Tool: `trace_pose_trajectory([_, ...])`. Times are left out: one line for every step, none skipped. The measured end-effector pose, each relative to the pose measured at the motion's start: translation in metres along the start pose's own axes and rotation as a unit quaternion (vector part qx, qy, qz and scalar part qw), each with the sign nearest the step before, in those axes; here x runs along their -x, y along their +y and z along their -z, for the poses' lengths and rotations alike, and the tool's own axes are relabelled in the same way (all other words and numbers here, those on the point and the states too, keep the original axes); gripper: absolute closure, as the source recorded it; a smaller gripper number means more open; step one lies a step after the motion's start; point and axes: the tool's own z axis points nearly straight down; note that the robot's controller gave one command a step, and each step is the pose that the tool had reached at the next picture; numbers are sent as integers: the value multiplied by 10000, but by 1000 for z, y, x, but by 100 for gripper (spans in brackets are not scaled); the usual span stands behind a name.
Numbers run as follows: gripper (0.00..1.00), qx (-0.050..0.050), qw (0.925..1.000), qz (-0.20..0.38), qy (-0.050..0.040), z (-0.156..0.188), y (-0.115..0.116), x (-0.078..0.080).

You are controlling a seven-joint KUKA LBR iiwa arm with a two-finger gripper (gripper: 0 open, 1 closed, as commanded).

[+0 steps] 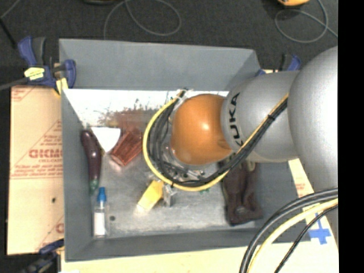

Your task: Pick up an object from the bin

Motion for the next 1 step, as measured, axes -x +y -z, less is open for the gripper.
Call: trace_pose_trajectory([100, -9, 10000, -19, -13, 24, -3, 1])
